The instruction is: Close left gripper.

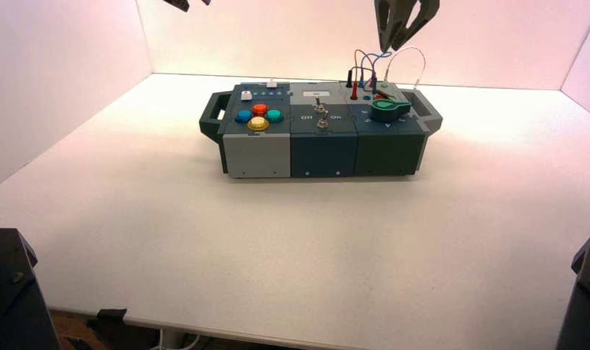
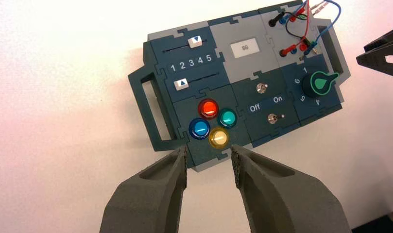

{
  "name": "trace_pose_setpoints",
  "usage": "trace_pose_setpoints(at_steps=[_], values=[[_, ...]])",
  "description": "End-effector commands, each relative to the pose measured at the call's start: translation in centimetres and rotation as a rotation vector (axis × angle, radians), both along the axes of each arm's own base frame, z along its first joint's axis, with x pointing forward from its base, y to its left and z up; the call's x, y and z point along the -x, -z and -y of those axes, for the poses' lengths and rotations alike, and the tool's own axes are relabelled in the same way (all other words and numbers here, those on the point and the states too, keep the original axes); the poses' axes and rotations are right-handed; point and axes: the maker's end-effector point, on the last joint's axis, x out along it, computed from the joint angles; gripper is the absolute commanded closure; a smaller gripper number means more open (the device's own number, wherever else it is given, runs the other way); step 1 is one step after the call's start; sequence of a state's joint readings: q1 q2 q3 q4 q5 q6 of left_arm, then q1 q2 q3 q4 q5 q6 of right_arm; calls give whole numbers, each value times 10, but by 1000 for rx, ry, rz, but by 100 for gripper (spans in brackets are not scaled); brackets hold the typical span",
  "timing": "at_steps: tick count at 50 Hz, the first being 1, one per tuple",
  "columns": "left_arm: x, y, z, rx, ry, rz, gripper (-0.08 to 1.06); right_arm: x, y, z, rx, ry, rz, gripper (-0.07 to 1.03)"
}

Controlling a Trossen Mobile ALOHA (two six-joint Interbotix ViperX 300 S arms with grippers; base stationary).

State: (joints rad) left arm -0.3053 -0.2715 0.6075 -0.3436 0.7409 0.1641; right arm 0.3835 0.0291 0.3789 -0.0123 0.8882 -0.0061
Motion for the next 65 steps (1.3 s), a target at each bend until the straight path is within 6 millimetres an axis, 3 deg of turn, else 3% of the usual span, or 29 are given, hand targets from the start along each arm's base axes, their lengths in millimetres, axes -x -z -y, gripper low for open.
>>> trace_pose_setpoints(at_steps=[1,27,30,33,35,48,65], values=[[-6,-13,0,10,-4,40,47,-5,-16,-4,-20,-3,43,68],[-5,-12,0,4,5,39,50,-6,-16,-4,-17,-5,43,68],[-5,-11,0,0,13,38,65,-5,-15,-4,-18,-4,41,68],[-4,-10,-1,0,11,35,97,-5,-15,-4,-17,-5,41,68],[-4,-10,-1,1,9,37,101,-5,-15,-4,-18,-4,41,68],[-2,0,-1,-1,-4,1,100,-5,-19,-5,-24,1,48,68],[-3,-2,-1,0,-1,11,100,-5,-20,-4,-25,2,59,68]])
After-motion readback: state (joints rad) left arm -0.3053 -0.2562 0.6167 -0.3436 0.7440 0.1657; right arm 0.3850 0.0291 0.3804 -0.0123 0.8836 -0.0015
